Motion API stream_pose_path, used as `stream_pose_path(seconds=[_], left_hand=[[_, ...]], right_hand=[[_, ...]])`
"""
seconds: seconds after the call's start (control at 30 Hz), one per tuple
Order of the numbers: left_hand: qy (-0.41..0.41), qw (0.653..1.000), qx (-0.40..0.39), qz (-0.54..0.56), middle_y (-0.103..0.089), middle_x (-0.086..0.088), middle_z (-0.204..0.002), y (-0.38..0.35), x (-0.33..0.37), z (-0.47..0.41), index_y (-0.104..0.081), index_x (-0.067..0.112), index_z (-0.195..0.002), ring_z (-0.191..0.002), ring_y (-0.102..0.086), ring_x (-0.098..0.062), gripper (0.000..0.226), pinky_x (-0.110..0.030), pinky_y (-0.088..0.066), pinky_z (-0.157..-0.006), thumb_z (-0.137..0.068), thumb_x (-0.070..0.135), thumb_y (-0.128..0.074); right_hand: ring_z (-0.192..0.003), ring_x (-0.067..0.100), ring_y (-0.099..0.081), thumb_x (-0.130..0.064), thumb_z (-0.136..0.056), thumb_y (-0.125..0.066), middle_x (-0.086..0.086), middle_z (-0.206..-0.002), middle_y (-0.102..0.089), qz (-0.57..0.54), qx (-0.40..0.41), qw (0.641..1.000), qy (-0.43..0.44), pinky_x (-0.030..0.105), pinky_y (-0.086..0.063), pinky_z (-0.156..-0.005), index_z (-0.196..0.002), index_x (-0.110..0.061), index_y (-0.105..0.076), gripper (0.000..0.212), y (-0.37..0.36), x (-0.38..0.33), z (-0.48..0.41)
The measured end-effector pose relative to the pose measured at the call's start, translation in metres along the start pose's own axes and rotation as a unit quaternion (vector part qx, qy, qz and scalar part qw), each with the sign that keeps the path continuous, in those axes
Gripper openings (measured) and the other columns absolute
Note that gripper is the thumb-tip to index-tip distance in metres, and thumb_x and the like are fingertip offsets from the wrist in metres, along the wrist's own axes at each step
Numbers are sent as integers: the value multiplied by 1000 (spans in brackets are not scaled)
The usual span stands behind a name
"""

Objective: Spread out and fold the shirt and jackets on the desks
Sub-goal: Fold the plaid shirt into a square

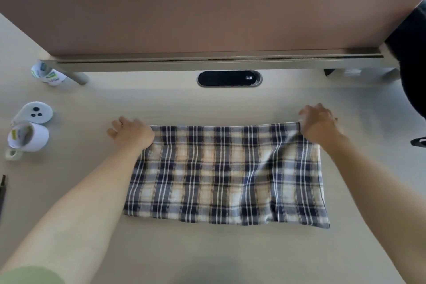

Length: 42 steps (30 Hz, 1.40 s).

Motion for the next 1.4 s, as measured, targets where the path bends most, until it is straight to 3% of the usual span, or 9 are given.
stream_pose_path(seconds=[0.1, 0.17, 0.27, 0.37, 0.47, 0.8, 1.07, 1.2, 1.4], left_hand=[[-92, 983, 157, 22, -42, -21, -135, 1, 19, 22, -48, 4, -129, -126, -34, -38, 47, -51, -28, -106, -83, 12, -56], [-270, 938, 207, 67, -48, -18, -135, -13, 52, 60, -51, 5, -130, -125, -40, -37, 46, -52, -33, -104, -86, 19, -52], [-440, 889, 116, 57, -33, -12, -157, -56, 92, 104, -36, 11, -150, -146, -27, -33, 62, -52, -25, -118, -100, 47, -32], [-376, 925, 53, 20, 13, 1, -166, -86, 92, 87, 4, 27, -158, -152, 15, -26, 78, -56, 2, -122, -96, 71, -9], [-292, 954, 53, 29, 31, 5, -160, -89, 76, 57, 21, 32, -154, -148, 28, -26, 82, -57, 14, -117, -90, 79, -1], [-197, 970, 74, 121, 14, 2, -166, -80, 33, 15, 7, 20, -159, -152, 17, -17, 82, -48, 8, -123, -93, 70, -1], [-55, 986, 21, 157, 19, -13, -164, -82, -29, -21, 12, 13, -158, -150, 20, -34, 77, -53, 8, -122, -102, 58, -14], [-108, 969, 122, 185, 2, -24, -164, -51, 7, 19, -6, 4, -157, -151, 5, -40, 72, -52, 2, -123, -104, 50, -22], [-435, 886, 130, 94, -7, -7, -167, -92, 113, 136, -19, 17, -158, -153, 0, -32, 64, -59, -12, -121, -103, 50, -23]], right_hand=[[-136, 35, -30, -17, -94, -50, 13, -135, -49, -56, 162, 985, 30, 63, -19, -114, -126, -18, -58, 33, -14, -23, 43], [-147, 33, -15, -39, -99, -42, 11, -150, -40, -38, 147, 983, 102, 64, -4, -118, -135, -22, -51, 40, -40, -49, 78], [-153, 33, 9, -63, -99, -20, 6, -167, -6, 22, 47, 983, 174, 62, 9, -117, -157, -35, -18, 64, -92, -69, 104], [-151, 30, 19, -75, -93, -2, -2, -166, 17, 64, 14, 989, 129, 61, 9, -118, -157, -41, 9, 73, -110, -44, 90], [-151, 24, 22, -78, -88, 6, -5, -165, 22, 78, 27, 991, 106, 55, 9, -122, -155, -44, 14, 75, -102, -20, 69], [-151, 15, 19, -69, -94, 3, -4, -164, 22, 43, 32, 991, 123, 42, 10, -123, -156, -39, 13, 69, -72, -25, 18], [-151, 12, 20, -59, -96, 2, 2, -166, 15, 24, 59, 990, 127, 36, 8, -124, -158, -21, 12, 73, -71, 2, 9], [-153, 25, 12, -58, -101, -4, 10, -167, 6, -55, 110, 988, 98, 53, 4, -124, -160, -19, -9, 71, -58, -33, 42], [-154, 33, 1, -58, -103, -13, 3, -167, 1, 10, 43, 968, 248, 60, 0, -121, -158, -38, -11, 59, -120, -128, 138]])
Point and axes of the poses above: each hand's wrist, its own z-axis away from the middle knuckle, its own y-axis out of the back of the hand, x = y × z, the point moved 5 cm from there along -z, towards the middle knuckle
